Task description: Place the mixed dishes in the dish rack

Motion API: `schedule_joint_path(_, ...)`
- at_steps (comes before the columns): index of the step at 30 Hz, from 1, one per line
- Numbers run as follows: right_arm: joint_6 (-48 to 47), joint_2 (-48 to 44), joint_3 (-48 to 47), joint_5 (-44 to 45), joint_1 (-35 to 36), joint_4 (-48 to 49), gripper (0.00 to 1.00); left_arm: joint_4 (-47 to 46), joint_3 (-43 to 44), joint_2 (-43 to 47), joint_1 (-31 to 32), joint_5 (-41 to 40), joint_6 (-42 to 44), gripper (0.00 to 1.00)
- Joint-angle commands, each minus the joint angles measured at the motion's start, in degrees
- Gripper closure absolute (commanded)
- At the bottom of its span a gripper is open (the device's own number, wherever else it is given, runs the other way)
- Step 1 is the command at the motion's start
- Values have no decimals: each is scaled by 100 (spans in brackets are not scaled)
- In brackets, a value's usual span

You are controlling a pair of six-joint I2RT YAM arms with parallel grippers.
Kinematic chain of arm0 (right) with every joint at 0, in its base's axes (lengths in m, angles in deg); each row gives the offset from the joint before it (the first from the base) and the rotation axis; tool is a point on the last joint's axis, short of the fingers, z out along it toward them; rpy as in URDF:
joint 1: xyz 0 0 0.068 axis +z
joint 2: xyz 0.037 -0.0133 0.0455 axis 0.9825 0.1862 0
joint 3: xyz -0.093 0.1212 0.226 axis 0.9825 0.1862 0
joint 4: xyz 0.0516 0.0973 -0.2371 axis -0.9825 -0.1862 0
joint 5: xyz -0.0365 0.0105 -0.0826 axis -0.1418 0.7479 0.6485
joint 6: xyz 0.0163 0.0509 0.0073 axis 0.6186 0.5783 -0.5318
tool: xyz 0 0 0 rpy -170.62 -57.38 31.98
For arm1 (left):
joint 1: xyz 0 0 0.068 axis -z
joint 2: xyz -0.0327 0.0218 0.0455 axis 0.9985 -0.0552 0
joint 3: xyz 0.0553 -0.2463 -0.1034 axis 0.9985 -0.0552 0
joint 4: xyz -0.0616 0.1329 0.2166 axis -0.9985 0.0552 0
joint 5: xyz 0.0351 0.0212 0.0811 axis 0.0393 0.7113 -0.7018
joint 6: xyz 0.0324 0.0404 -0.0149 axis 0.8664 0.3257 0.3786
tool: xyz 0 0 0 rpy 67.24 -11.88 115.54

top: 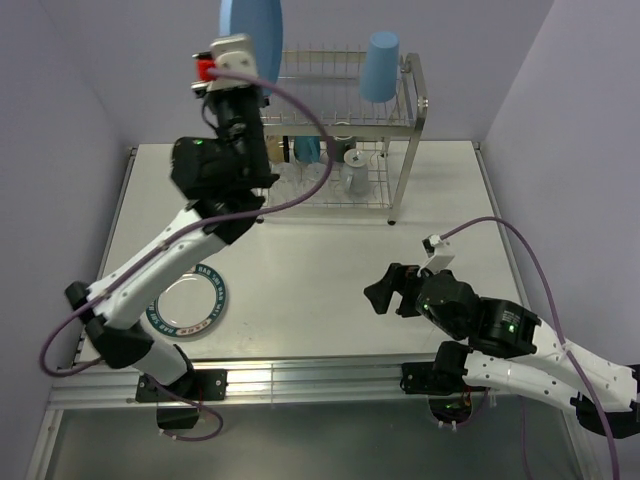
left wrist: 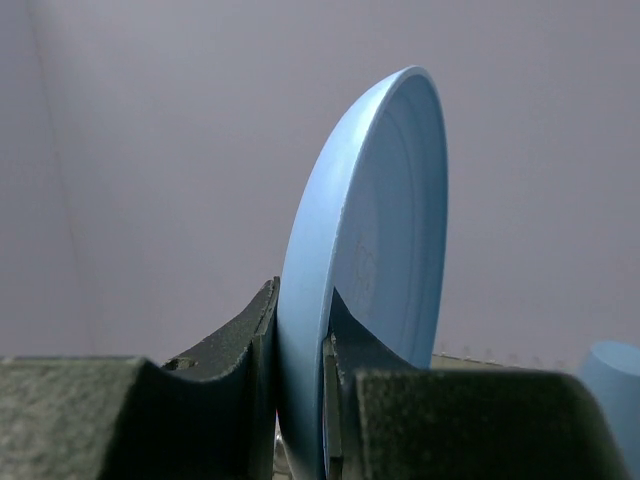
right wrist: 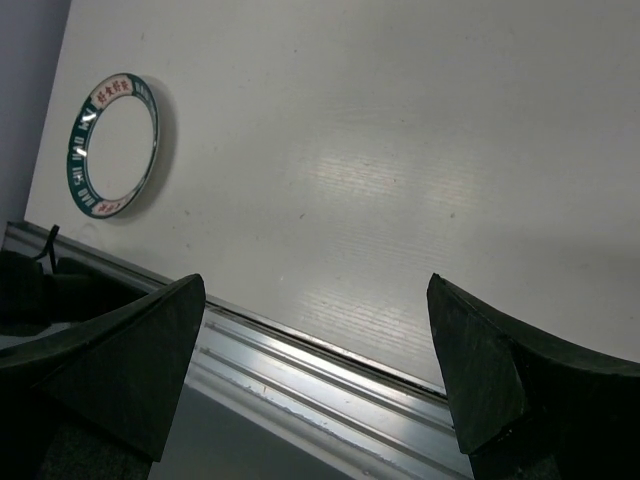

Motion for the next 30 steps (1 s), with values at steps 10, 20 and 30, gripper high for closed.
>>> schedule_joint_path(10,-57,250,362,146,-16,526,1,659,2151,-1995,-1380,-287,-620,100)
schedule_joint_path(20,-66,197,546,156,-16,772,1,3042,2838,-2479,-1891,196,-1933,100)
schedule_joint_path(30,-14,101,731,111,-8,887,1,3624,2266,-2391,-2014,513,-2540,100)
